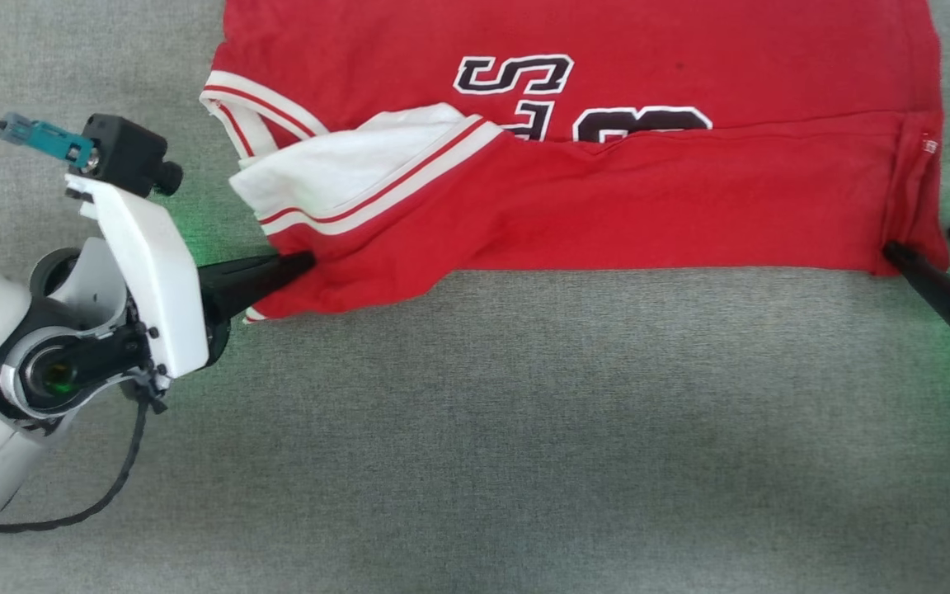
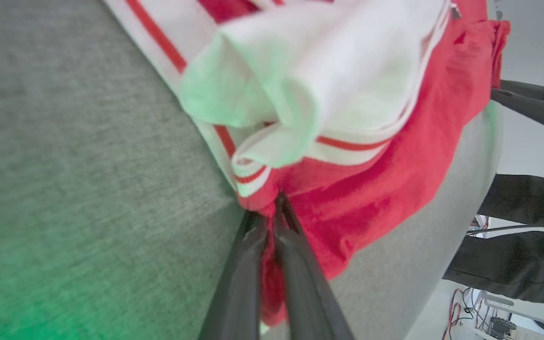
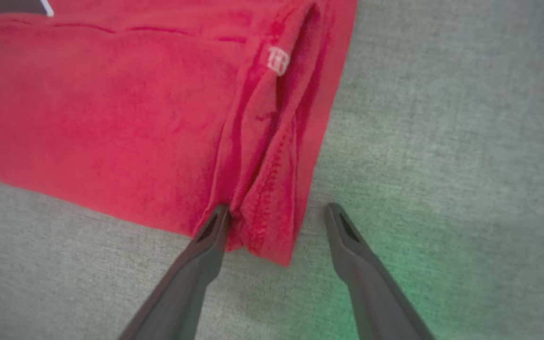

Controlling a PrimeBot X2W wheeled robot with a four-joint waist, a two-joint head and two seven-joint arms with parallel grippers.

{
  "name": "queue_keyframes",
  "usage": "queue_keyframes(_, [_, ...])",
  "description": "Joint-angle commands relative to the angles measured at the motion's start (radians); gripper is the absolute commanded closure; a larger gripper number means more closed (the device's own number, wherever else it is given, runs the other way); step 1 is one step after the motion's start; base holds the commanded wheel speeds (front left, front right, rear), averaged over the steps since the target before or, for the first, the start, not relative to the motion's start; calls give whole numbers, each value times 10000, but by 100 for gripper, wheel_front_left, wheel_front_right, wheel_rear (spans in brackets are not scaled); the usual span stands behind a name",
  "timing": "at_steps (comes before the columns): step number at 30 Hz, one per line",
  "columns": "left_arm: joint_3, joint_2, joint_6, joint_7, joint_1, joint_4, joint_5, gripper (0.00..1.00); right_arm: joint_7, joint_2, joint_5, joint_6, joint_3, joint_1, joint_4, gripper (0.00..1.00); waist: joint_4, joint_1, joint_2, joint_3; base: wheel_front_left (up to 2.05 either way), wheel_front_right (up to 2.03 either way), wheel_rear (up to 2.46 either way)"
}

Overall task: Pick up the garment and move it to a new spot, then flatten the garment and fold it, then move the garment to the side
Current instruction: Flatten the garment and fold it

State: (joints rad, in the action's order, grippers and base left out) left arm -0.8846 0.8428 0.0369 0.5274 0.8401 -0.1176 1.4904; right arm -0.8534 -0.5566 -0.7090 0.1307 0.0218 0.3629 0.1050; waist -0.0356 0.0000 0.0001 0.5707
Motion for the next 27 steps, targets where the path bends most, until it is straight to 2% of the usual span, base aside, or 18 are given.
queue_keyframes(1, [-396, -495, -11, 17, -229, -122, -132, 100, -444, 98, -53, 1, -344, -7, -133, 0, 74, 0, -1, 102, 0, 0, 0])
queue_keyframes(3, [-428, -543, 7, -34, -219, -172, -225, 100, -728, 191, -27, 1, -375, 120, -243, 0, 130, 0, -1, 171, 0, 0, 0])
queue_keyframes(4, [-446, -575, 34, -59, -223, -204, -262, 100, -862, 196, 11, 1, -417, 139, -280, 11, 161, 0, -1, 193, 0, 0, 0])
queue_keyframes(5, [-453, -600, 49, -81, -232, -238, -305, 100, -939, 205, 34, 1, -443, 140, -304, 55, 184, 0, -1, 206, 0, 0, 0])
queue_keyframes(6, [-456, -625, 43, -107, -240, -272, -317, 100, -992, 216, 57, 1, -441, 145, -318, 87, 205, 0, -1, 209, 0, 0, 0])
queue_keyframes(7, [-455, -654, 55, -140, -246, -294, -327, 100, -1039, 217, 67, 1, -431, 136, -337, 100, 230, 0, -1, 209, 0, 0, 0])
queue_keyframes(15, [-252, -590, 302, -625, -540, -201, -278, 100, -555, 184, 153, -2, -4, -14, -168, 100, 314, 0, -1, -164, 0, 0, 0])
queue_keyframes(21, [-14, -157, 454, -1137, -1146, 381, 38, 100, -407, -78, 69, -1, 118, -511, 113, 100, 393, 0, -1, -714, 0, 0, 0])
queue_keyframes(27, [66, 495, 380, -1614, -2072, 1235, 241, 100, -673, -444, -141, -2, 265, -1504, 486, 100, 521, 0, -1, -1253, 0, 0, 0])
